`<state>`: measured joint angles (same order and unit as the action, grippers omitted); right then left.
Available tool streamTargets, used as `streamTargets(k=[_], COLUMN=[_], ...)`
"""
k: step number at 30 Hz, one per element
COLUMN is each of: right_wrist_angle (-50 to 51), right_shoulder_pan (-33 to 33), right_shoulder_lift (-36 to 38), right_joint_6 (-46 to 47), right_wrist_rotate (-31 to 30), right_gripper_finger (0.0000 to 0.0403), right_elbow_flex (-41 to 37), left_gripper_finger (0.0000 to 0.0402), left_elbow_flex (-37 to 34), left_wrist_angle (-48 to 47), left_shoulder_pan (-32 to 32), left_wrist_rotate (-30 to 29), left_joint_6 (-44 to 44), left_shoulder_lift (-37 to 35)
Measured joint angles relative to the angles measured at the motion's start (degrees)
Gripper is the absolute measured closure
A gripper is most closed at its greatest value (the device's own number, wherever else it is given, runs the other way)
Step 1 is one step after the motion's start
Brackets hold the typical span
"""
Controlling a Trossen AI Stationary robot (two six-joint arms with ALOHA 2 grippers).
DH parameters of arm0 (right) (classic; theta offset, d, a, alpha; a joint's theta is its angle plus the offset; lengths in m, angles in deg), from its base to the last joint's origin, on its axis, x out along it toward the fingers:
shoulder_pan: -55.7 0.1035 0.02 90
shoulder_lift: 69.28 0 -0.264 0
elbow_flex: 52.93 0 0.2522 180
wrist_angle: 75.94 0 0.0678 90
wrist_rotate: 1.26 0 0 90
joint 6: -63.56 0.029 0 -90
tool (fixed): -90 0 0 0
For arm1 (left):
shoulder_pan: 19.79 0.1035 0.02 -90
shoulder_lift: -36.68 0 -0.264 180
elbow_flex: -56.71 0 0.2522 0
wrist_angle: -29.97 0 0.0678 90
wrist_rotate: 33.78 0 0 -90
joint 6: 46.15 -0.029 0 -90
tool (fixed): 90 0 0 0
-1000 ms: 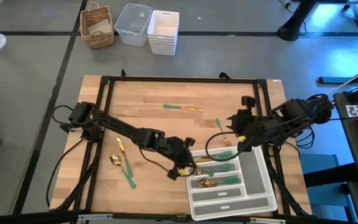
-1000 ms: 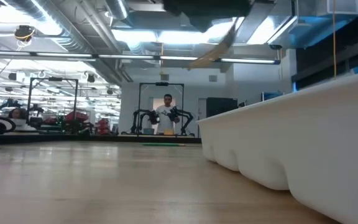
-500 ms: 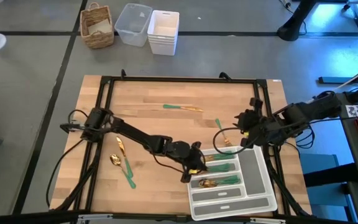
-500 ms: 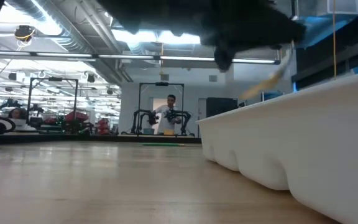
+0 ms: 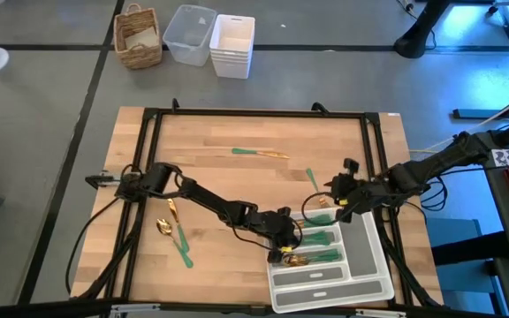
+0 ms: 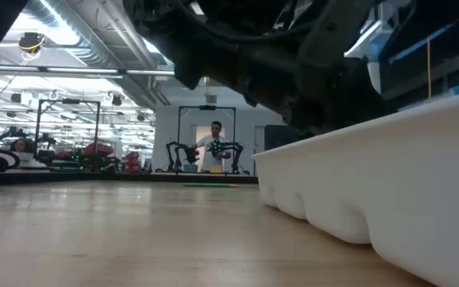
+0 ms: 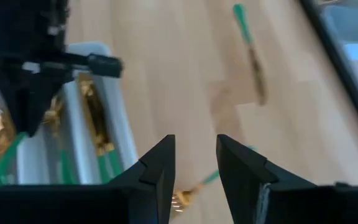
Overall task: Sort silverware
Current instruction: Put the bottom green fork into the silverware tray, then put the green spoon into the silverware tray
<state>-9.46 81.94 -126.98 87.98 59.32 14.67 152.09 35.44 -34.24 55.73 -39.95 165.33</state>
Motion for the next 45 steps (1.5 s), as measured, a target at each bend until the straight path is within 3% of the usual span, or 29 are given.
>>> streamTargets(k=[5,11,16,21,26,31,36,40,45], right_wrist_angle=[-9.89,-19.3,-22.98,-23.24,-23.31,-24.54,-27.64,-30.19,-33.2], right_shoulder_pan=[0.01,0.01,0.01,0.01,0.01,0.01,0.01,0.01,0.01], right_shoulder_lift=[-0.08,-0.16,-0.16,-0.16,-0.16,-0.58,-2.93,-6.18,-11.44], right_joint_6=[0.0,-0.03,-0.02,3.33,8.96,9.96,9.83,9.75,9.74], right_wrist_rotate=[4.0,6.78,7.15,7.19,7.22,7.09,6.95,7.09,8.3], right_gripper_finger=[0.0283,0.0283,0.0283,0.0283,0.0283,0.0283,0.0283,0.0283,0.0283], right_elbow_flex=[-7.34,-14.08,-16.64,-16.78,-16.78,-16.8,-16.78,-16.79,-16.79], left_gripper_finger=[0.038,0.0323,0.0291,0.0288,0.03,0.0313,0.032,0.0325,0.0333], left_elbow_flex=[0.24,0.2,0.17,0.11,0.14,0.22,-0.66,-3.1,-6.97], left_wrist_angle=[-0.43,-2.19,-2.6,-4.71,-20.08,-44.56,-67.32,-76.07,-80.58], left_shoulder_pan=[0.69,1.36,1.05,0.89,1.07,0.44,-3.03,-7.08,-11.41], left_wrist_rotate=[-0.95,-1.89,-1.59,-1.05,0.28,1.77,4.36,4.43,4.41], left_joint_6=[0.24,2.26,2.36,2.65,1.8,-0.62,0.91,2.95,6.28], left_shoulder_lift=[0.29,0.36,0.13,-3.48,-11.95,-21.81,-26.62,-26.98,-26.92])
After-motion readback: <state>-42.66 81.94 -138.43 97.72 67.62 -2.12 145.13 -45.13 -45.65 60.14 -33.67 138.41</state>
